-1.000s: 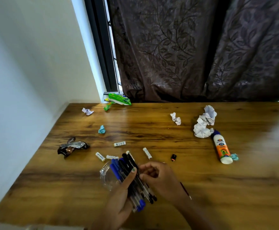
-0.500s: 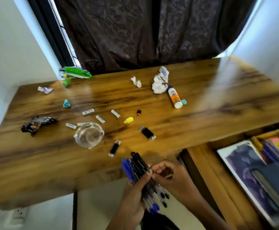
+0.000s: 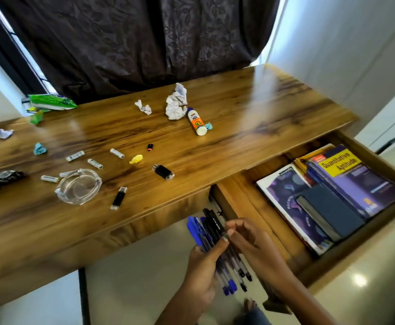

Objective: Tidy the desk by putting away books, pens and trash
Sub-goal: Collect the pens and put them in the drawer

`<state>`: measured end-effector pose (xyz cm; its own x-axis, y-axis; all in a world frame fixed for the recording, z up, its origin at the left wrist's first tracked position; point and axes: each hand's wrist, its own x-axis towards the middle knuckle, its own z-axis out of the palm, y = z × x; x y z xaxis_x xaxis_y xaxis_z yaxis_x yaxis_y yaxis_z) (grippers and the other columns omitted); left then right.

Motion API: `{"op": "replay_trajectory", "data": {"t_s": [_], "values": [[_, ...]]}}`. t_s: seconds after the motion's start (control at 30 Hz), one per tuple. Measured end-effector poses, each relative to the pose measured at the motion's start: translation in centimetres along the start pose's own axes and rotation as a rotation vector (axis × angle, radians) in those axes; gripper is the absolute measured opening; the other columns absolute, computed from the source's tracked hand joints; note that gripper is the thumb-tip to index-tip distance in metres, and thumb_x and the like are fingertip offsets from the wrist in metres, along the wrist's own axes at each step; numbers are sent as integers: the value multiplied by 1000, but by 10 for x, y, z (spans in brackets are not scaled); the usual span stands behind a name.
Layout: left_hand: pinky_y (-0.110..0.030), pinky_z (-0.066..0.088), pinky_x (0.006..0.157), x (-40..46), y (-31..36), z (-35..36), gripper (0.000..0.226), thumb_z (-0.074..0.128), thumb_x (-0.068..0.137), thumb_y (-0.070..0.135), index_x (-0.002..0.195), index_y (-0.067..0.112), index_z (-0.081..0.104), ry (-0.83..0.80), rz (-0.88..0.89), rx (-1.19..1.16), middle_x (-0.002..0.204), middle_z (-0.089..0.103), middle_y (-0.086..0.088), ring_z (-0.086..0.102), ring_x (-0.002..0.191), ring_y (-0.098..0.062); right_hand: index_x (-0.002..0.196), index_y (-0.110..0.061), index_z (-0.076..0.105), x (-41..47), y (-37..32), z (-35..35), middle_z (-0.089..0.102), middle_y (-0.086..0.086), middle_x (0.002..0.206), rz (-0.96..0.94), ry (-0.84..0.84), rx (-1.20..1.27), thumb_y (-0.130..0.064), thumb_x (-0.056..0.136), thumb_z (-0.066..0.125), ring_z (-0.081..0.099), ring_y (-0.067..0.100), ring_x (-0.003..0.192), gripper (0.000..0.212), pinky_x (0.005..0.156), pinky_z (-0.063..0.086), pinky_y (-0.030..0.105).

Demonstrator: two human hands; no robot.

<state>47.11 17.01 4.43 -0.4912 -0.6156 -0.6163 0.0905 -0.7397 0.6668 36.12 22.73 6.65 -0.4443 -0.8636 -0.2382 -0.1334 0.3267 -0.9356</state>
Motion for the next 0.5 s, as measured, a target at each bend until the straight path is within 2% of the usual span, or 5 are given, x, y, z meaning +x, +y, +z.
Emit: {"op": "replay_trajectory", "data": {"t_s": [0.07,0.17,0.3,0.37,0.5], "values": [[-36,59,70,3,-14,22,25,70,75,13,98,1,70,-41,-24,-8,92,73,-20,72,81,-30,103,-22,62,-7,10,-15,66,-5,93,45,28,49,-21,93,53,64,1,86,13,75,52,19],[-27,56,54,6,-35,58,20,59,88,3,106,-2,65,-97,-110,-36,83,74,-16,72,68,-22,106,-15,62,-13,28,-46,68,2,97,137,63,149,-19,95,51,67,11,90,16,76,54,24],[-33,56,70,14,-62,106,23,49,95,7,114,2,62,-134,-195,7,97,71,-19,69,82,-25,100,-16,63,-15,55,-98,71,1,88,255,84,212,-19,95,50,69,10,79,14,62,51,17],[-36,53,76,20,-77,127,26,45,96,5,119,1,58,-116,-199,18,101,68,-21,66,85,-26,95,-19,64,-11,72,-121,71,-1,81,304,73,231,-18,95,50,69,10,75,14,60,51,18],[-30,55,67,37,-110,157,28,43,96,0,122,-2,54,-19,-185,65,97,66,-19,65,81,-24,91,-16,63,8,106,-155,67,7,85,391,-36,237,-10,94,48,64,19,82,17,69,49,27]]}}
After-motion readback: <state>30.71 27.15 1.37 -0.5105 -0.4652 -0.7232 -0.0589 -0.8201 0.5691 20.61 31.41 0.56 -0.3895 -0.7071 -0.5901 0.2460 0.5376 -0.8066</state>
